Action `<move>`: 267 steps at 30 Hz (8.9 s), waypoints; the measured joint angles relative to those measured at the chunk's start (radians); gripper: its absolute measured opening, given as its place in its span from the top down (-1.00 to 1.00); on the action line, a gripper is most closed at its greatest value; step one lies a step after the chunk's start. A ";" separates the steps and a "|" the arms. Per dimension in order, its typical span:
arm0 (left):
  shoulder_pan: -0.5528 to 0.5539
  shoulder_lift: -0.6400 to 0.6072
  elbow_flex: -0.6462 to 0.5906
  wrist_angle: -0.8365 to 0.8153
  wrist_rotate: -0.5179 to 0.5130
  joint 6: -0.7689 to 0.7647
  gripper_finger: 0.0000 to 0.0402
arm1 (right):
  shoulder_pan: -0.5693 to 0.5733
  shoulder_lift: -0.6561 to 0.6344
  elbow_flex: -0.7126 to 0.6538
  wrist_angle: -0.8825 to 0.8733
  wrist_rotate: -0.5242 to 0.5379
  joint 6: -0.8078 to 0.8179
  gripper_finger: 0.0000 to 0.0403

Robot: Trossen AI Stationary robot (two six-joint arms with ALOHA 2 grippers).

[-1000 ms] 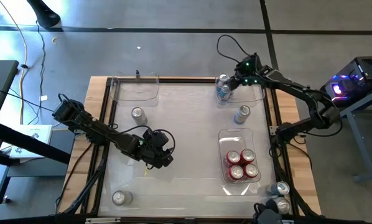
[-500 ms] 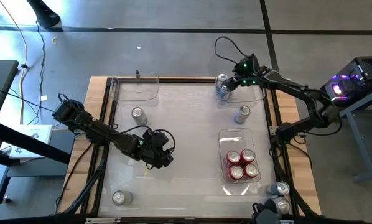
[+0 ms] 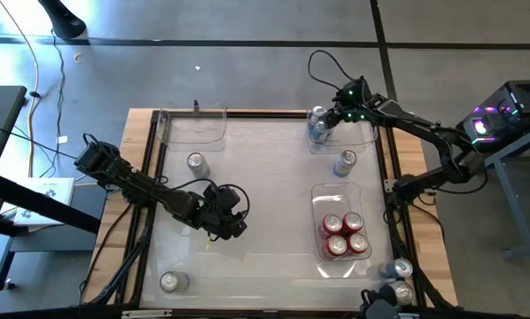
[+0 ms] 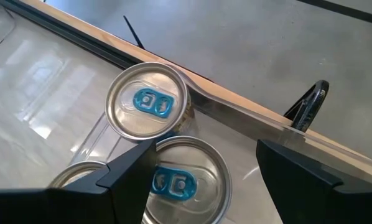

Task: Sort soda cans
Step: Adjust the blue soda cans on the top right transparent bin, then put the bottom blue soda can into the top right transparent bin

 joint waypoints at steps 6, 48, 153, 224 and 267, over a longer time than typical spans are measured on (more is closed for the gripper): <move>0.004 0.000 0.000 0.000 0.000 0.000 -0.34 | 0.001 0.000 0.000 0.000 -0.040 0.025 -0.35; 0.018 0.000 0.000 0.001 0.016 0.000 -0.34 | 0.023 0.030 0.004 -0.072 0.001 -0.022 -0.35; 0.018 0.000 0.000 0.000 0.023 -0.001 -0.34 | -0.021 0.036 -0.003 0.028 0.103 -0.159 -0.11; 0.003 0.000 0.000 0.024 -0.005 0.000 -0.34 | 0.231 -0.085 -0.080 -0.070 0.073 0.021 -0.57; 0.000 0.000 0.000 0.026 -0.004 -0.001 -0.34 | 0.255 -0.087 -0.063 0.080 0.052 -0.001 -0.63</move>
